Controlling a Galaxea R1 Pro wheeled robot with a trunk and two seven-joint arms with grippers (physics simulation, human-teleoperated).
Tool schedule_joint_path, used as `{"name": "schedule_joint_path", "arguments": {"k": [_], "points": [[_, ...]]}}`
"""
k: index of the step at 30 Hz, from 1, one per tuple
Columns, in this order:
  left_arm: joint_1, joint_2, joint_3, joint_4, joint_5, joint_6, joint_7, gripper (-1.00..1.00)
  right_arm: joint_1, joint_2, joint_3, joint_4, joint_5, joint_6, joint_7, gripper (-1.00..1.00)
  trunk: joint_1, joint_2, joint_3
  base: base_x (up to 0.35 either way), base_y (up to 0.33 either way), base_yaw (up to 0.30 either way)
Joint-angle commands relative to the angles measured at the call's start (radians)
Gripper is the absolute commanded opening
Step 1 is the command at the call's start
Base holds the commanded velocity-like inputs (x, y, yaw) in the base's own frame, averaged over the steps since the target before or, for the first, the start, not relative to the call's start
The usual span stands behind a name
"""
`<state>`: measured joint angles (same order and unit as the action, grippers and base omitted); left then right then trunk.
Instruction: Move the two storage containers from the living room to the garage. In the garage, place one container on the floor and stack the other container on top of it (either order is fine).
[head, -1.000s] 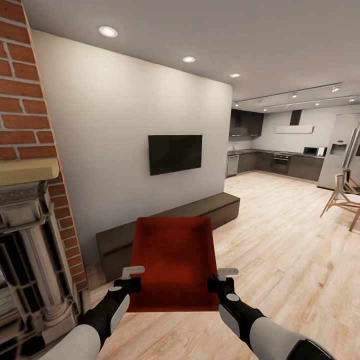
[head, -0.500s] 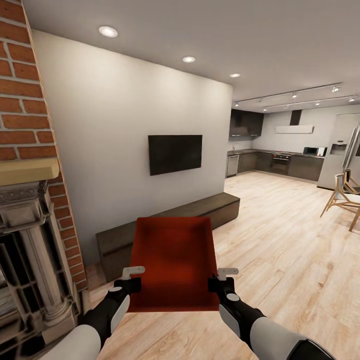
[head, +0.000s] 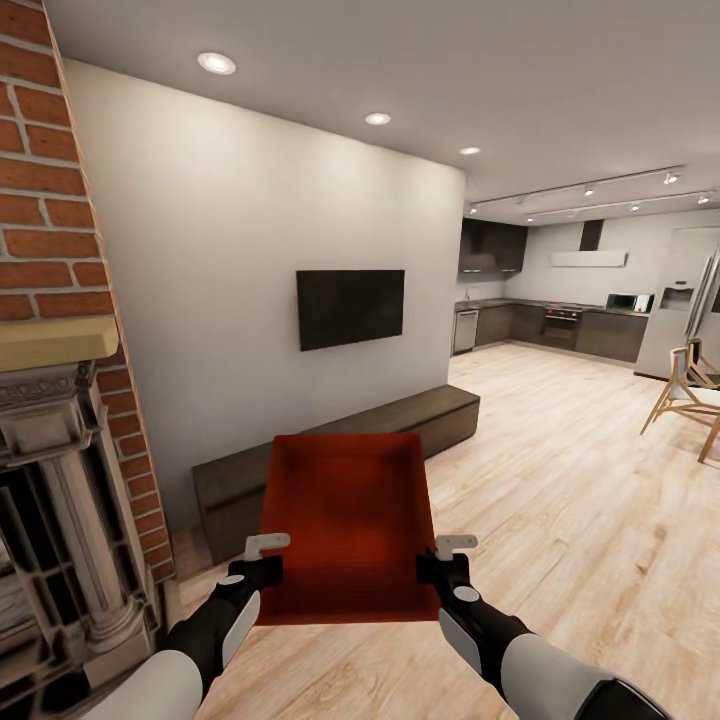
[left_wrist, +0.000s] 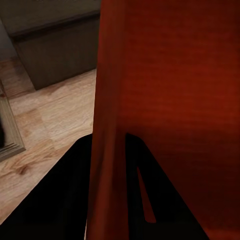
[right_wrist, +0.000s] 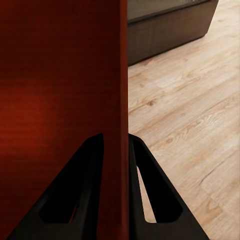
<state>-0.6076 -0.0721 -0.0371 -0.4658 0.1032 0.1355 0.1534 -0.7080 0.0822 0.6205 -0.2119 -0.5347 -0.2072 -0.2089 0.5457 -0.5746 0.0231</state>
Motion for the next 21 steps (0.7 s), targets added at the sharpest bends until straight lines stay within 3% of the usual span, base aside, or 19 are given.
{"name": "schedule_joint_path", "arguments": {"k": [1,21], "points": [[0.000,0.080,0.034,-0.005,-0.010,-0.051,0.012,-1.00,-0.001,-0.001,-0.044,0.019,-0.037,-0.007,-0.067,-1.00,0.000,-0.001,0.000,0.000,0.000,0.000],[0.000,0.080,0.034,-0.005,-0.010,-0.051,0.012,-1.00,-0.001,-0.001,-0.040,0.019,-0.034,-0.005,-0.065,-1.00,0.000,-0.001,0.000,0.000,0.000,0.000]]}}
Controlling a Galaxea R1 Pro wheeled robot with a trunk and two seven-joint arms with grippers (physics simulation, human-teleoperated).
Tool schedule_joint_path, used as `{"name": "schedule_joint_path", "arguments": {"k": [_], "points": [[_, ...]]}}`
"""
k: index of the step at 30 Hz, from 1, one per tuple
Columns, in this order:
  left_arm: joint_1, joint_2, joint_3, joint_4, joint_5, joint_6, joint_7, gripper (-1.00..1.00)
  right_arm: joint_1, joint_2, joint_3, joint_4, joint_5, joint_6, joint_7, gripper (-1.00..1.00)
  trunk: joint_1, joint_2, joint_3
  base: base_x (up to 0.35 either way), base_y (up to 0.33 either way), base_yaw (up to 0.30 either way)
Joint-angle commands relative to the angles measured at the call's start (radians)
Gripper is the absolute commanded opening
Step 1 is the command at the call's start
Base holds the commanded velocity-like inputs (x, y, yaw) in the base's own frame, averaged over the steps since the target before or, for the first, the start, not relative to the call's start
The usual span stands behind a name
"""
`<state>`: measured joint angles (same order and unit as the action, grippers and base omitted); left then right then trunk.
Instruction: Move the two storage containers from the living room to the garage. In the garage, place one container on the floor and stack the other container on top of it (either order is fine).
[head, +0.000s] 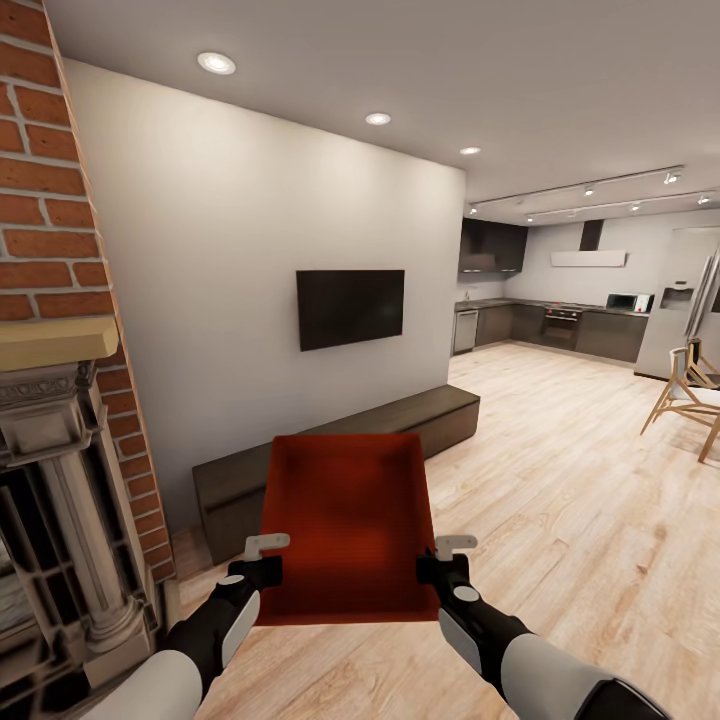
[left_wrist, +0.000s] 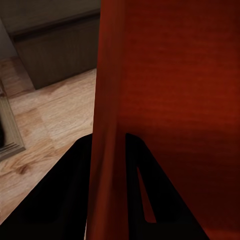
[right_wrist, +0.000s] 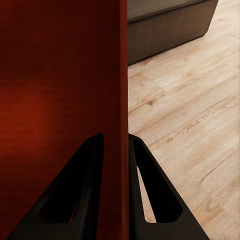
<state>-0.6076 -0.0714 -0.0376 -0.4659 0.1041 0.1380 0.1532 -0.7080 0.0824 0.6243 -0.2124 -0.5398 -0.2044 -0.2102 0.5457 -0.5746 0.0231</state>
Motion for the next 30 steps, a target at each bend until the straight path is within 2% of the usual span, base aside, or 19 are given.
{"name": "schedule_joint_path", "arguments": {"k": [1,11,30], "points": [[0.000,0.079,0.035,-0.005,-0.011,-0.054,0.012,-1.00,-0.001,0.001,-0.042,0.019,-0.028,-0.008,-0.064,-1.00,0.000,-0.001,0.000,0.000,0.000,0.000],[0.000,0.079,0.035,-0.005,-0.011,-0.054,0.012,-1.00,-0.001,0.007,-0.041,0.019,-0.030,-0.011,-0.077,-1.00,0.000,-0.001,0.000,0.000,0.000,-0.022],[0.000,0.079,0.035,-0.008,-0.011,-0.053,0.012,-1.00,-0.001,0.010,-0.046,0.019,-0.033,-0.015,-0.080,-1.00,0.000,-0.001,0.000,0.000,0.000,-0.273]]}}
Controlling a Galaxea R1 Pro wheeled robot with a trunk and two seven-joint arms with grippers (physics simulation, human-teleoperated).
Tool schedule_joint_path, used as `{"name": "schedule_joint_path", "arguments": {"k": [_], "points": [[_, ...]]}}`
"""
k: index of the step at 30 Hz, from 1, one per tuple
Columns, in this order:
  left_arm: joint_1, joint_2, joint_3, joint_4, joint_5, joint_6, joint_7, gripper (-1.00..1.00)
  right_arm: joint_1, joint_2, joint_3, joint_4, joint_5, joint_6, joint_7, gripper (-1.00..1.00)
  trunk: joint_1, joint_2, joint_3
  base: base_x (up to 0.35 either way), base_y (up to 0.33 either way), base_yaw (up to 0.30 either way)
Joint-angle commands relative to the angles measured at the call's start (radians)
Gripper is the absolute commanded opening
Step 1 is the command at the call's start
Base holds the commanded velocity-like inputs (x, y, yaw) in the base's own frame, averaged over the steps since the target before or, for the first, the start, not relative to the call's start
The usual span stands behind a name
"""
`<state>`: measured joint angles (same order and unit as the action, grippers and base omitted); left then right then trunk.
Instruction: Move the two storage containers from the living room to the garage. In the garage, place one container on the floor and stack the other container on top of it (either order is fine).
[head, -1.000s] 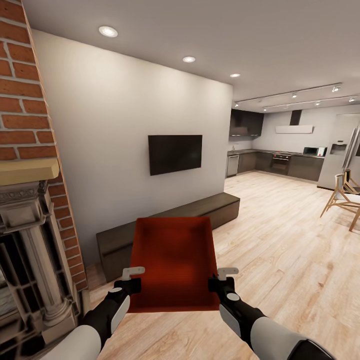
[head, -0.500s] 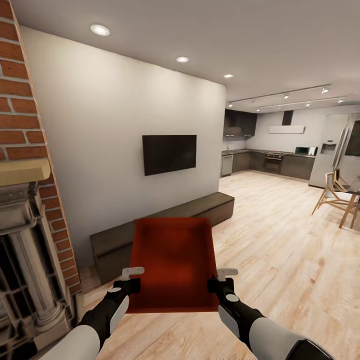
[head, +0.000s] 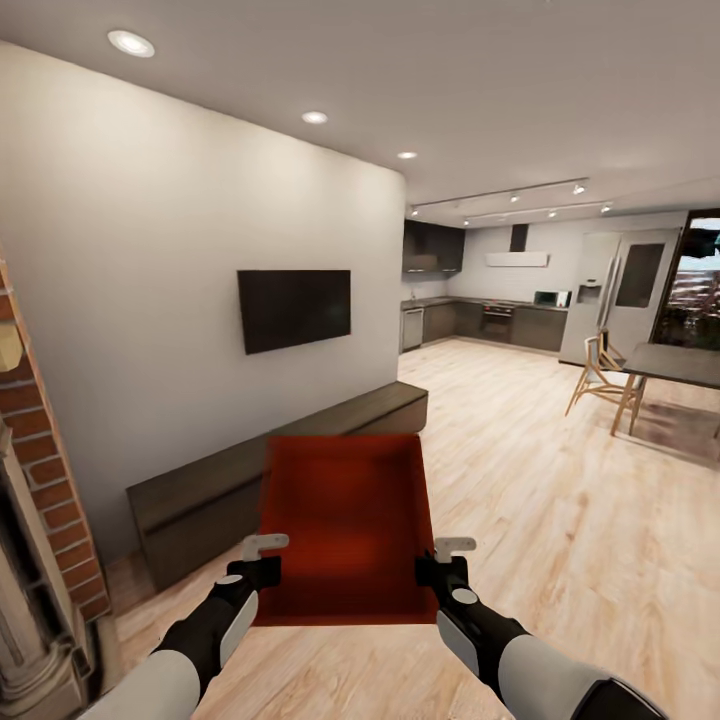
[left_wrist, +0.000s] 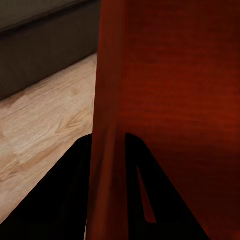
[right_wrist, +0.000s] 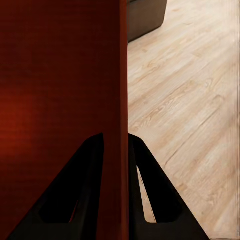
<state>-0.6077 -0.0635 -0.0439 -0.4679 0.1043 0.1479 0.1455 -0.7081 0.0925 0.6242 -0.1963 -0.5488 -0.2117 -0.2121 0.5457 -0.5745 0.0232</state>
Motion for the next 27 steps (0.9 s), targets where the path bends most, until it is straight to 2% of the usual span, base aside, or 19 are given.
{"name": "schedule_joint_path", "arguments": {"k": [1,27], "points": [[0.000,0.071,0.041,-0.005,-0.011,-0.063,0.020,-1.00,-0.001,-0.001,-0.046,0.003,-0.025,-0.008,-0.078,-1.00,0.000,-0.001,0.000,0.000,0.000,-0.286],[0.000,0.070,0.040,-0.007,-0.011,-0.062,0.020,-1.00,-0.001,-0.001,-0.047,0.005,-0.026,-0.008,-0.075,-1.00,0.000,-0.001,0.000,0.000,0.000,-0.286]]}}
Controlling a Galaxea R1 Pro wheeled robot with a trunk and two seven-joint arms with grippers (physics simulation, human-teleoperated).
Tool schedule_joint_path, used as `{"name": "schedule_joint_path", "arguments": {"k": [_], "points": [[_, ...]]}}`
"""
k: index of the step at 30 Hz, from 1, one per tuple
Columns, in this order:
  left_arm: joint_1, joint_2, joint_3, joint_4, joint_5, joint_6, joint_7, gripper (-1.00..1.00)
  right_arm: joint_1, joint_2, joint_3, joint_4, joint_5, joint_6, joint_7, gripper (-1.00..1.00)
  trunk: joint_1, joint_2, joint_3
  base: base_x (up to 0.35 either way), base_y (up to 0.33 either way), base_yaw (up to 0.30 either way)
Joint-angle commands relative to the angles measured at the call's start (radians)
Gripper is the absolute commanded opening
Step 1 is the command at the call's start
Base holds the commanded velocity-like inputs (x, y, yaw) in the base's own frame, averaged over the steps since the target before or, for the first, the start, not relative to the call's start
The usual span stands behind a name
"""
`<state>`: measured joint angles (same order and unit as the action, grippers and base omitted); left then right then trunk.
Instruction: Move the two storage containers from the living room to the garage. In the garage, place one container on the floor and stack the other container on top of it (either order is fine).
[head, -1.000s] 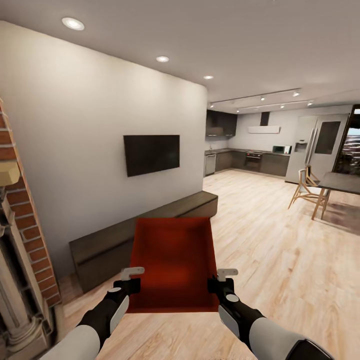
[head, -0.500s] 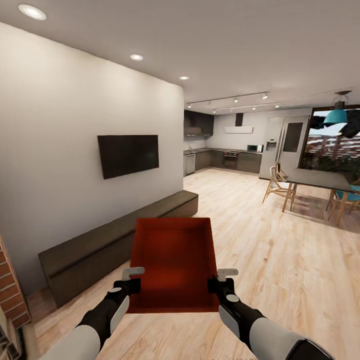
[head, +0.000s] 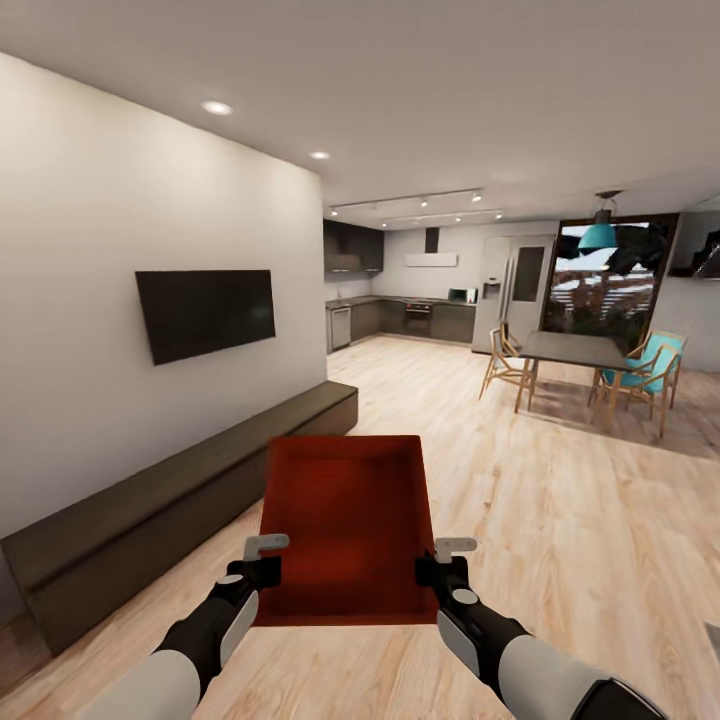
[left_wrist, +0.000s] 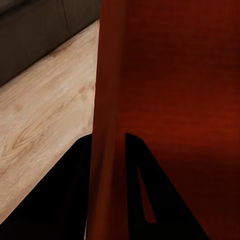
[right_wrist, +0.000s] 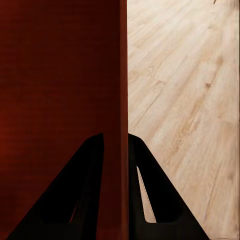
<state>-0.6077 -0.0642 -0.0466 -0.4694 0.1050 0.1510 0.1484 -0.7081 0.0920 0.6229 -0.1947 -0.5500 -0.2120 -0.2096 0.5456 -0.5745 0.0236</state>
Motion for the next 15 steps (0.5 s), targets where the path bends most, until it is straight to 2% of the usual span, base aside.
{"name": "schedule_joint_path", "arguments": {"k": [1,15], "points": [[0.000,0.070,0.043,-0.005,-0.011,-0.065,0.017,-1.00,-0.001,-0.001,-0.046,0.003,-0.025,-0.007,-0.077,-1.00,0.000,-0.001,0.000,0.000,0.000,-0.286],[0.000,0.070,0.042,-0.012,-0.011,-0.065,0.017,-1.00,-0.001,-0.003,-0.048,0.003,-0.025,-0.007,-0.077,-1.00,0.000,-0.001,0.006,0.000,0.000,-0.286]]}}
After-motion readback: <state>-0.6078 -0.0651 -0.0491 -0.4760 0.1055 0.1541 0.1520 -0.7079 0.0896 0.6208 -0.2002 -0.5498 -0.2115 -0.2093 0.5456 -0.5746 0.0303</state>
